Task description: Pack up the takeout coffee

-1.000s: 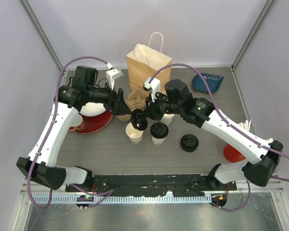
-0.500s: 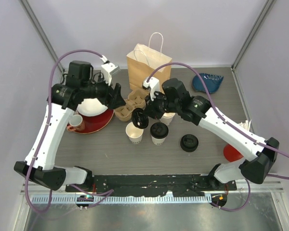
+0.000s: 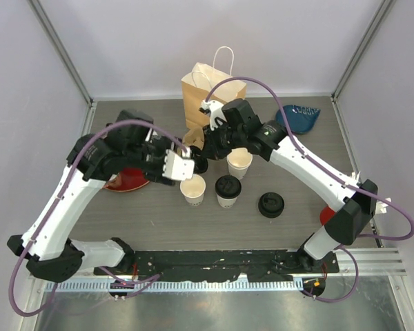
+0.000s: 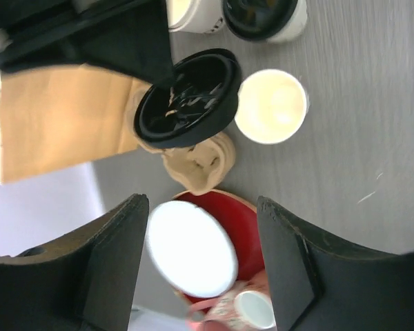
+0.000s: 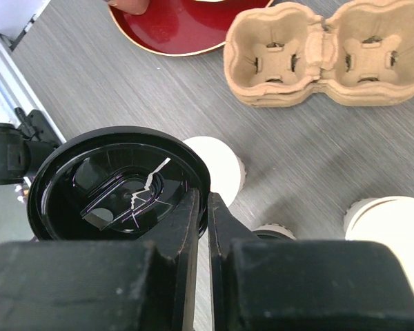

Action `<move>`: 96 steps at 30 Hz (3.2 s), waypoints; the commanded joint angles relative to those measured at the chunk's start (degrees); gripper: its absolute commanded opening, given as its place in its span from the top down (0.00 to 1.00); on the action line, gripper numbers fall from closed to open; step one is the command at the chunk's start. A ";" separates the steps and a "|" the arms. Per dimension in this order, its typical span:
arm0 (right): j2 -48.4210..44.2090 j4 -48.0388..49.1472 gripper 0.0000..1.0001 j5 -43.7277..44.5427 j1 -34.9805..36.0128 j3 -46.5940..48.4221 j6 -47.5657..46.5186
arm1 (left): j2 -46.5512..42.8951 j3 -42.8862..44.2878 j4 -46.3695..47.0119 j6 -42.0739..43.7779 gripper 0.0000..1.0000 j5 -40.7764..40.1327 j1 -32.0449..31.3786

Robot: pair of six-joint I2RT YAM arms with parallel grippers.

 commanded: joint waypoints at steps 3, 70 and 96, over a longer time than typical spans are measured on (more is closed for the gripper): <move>-0.80 0.95 0.99 -2.64 2.72 2.54 0.71 | -9.77 -9.72 -4.35 36.36 0.32 -13.05 -8.90; -34.83 41.17 0.35 9.46 7.87 -33.94 -25.64 | 13.25 -0.94 -0.76 -60.45 1.00 24.62 11.13; -21.55 35.41 0.60 5.53 14.15 -24.53 -37.69 | 6.83 -10.01 5.24 -65.56 0.96 33.07 11.13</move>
